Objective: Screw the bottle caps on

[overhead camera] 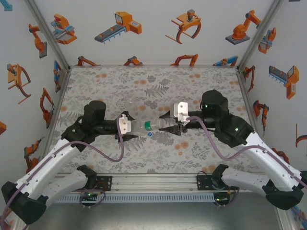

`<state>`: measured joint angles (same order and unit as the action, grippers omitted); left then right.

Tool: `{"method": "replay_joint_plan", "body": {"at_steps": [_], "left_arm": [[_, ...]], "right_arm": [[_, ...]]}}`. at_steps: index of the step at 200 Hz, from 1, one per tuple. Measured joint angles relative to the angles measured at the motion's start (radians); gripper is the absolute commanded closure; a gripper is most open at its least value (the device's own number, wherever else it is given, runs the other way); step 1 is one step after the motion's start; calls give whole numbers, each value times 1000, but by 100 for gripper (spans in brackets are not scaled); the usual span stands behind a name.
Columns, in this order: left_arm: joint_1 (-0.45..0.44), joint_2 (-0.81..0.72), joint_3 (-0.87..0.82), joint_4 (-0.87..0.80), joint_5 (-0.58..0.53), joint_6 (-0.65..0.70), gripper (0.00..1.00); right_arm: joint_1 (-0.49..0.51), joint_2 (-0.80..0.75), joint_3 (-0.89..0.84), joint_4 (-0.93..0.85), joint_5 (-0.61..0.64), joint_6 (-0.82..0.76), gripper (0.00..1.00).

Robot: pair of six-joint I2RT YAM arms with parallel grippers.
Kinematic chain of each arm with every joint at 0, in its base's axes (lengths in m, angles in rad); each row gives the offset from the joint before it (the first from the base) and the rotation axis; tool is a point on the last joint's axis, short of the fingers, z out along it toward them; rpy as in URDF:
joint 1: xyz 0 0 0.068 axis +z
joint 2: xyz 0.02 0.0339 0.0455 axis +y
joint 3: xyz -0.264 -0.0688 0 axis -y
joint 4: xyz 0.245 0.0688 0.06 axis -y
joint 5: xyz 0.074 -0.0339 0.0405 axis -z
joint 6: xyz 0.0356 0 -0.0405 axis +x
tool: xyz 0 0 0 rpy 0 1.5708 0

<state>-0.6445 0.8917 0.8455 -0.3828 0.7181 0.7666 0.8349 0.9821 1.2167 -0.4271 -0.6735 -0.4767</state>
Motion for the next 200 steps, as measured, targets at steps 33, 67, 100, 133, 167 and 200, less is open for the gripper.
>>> {"method": "replay_joint_plan", "body": {"at_steps": [33, 67, 100, 133, 167, 200], "left_arm": [[-4, 1, 5, -16, 6, 8, 100], [-11, 10, 6, -39, 13, 16, 100], [-13, 17, 12, -54, 19, 20, 100], [-15, 19, 17, -65, 24, 26, 100], [-15, 26, 22, -89, 36, 29, 100], [-15, 30, 29, -101, 50, 29, 100]], "right_arm": [[4, 21, 38, -58, -18, -28, 83], [11, 24, 42, -96, -18, -50, 83], [18, 24, 42, -108, -14, -68, 83], [37, 24, 43, -108, -10, -95, 84], [48, 30, 51, -130, -6, -117, 84], [63, 43, 82, -169, 6, -143, 86]]}}
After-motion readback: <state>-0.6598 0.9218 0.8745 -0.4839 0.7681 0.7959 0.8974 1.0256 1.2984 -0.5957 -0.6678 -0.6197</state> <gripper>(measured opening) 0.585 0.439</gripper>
